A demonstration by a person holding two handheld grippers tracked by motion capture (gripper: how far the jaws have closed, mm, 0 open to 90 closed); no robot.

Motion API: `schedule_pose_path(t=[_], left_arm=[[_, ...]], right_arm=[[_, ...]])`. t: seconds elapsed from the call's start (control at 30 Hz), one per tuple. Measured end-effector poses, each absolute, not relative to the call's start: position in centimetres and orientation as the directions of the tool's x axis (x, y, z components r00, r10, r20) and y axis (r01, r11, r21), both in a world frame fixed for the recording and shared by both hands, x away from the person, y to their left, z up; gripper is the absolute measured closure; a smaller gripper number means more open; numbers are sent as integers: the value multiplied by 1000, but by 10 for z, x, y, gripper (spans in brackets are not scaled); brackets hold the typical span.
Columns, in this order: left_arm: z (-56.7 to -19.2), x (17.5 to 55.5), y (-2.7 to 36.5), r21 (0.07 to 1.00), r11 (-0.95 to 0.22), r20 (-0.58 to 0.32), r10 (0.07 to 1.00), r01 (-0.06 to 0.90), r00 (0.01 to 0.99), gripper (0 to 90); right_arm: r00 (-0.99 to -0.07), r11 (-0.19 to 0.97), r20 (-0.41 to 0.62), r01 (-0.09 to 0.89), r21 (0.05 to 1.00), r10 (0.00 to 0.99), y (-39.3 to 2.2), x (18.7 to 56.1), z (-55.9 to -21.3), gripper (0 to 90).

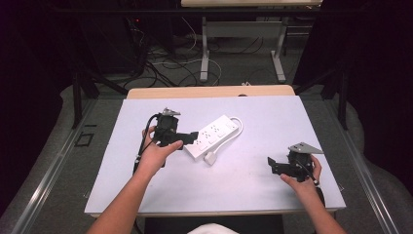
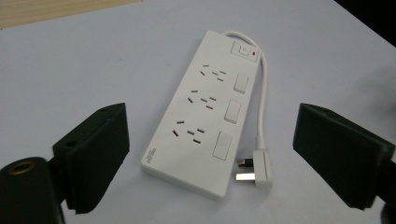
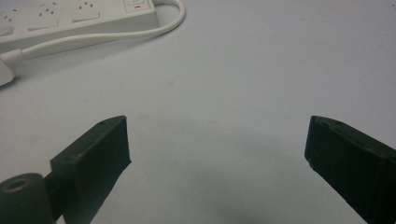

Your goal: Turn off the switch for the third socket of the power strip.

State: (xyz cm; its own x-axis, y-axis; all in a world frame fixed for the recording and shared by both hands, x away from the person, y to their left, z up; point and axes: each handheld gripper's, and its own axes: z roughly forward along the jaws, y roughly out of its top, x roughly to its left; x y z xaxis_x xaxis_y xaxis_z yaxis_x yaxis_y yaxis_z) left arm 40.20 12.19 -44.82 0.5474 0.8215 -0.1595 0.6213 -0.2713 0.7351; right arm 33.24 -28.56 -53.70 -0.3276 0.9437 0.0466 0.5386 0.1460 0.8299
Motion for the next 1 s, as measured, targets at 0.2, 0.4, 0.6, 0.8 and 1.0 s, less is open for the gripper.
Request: schedule_pose_path(t=[0.2, 0.4, 0.6, 0.8, 1.0], left_arm=[[-447, 397, 135, 756, -256, -158, 821, 602, 548, 5], [-446, 392, 148, 772, -234, -169, 821, 591, 546, 5], [-447, 388, 161, 782, -210, -166, 837, 586, 522, 5], [-447, 385, 176, 791, -166, -177, 858, 588, 482, 5], [-448, 381, 192, 796, -127, -187, 878, 591, 440, 5]], right_arm=[[-329, 152, 38, 532, 833, 944, -286, 332, -537, 62], [-326, 152, 36, 532, 833, 945, -286, 332, -536, 63], [-325, 153, 34, 532, 833, 945, -286, 332, -536, 62], [-323, 151, 35, 532, 833, 946, -286, 332, -536, 62], [-319, 145, 36, 526, 838, 947, -286, 332, -536, 62]])
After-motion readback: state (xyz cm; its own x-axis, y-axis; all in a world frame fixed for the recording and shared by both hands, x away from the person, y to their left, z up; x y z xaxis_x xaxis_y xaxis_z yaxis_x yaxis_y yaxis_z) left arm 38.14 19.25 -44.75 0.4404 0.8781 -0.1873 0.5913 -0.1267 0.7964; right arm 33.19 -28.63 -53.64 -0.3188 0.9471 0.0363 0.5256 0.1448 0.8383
